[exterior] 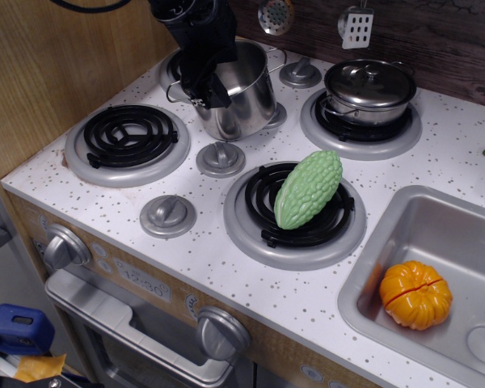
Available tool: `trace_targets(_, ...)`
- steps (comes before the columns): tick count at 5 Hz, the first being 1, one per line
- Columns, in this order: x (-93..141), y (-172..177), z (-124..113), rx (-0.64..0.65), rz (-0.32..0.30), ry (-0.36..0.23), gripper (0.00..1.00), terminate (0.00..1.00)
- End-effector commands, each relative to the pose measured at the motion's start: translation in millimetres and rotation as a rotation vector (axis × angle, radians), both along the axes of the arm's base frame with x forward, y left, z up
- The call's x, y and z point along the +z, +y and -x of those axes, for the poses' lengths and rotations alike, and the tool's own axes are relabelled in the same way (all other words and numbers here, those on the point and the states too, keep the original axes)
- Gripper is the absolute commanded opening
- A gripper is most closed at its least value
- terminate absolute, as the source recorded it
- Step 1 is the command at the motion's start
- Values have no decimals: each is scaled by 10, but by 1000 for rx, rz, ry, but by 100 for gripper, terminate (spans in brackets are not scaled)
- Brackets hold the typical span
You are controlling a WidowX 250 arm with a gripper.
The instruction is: Put pot on stove which is near stove
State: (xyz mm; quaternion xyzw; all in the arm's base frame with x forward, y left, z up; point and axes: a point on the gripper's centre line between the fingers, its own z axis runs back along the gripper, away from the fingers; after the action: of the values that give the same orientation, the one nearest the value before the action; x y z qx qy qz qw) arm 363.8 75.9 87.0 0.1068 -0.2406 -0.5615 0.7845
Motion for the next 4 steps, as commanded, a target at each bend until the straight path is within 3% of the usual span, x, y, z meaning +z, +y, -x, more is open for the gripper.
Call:
trace_targets(1,0,0,0,0,0,0,100,0)
trace_targets(3,-202,41,-23,-16,29,-36,100,0)
trace_targets(4,-286,55,-8,-5,78,-45,100,0)
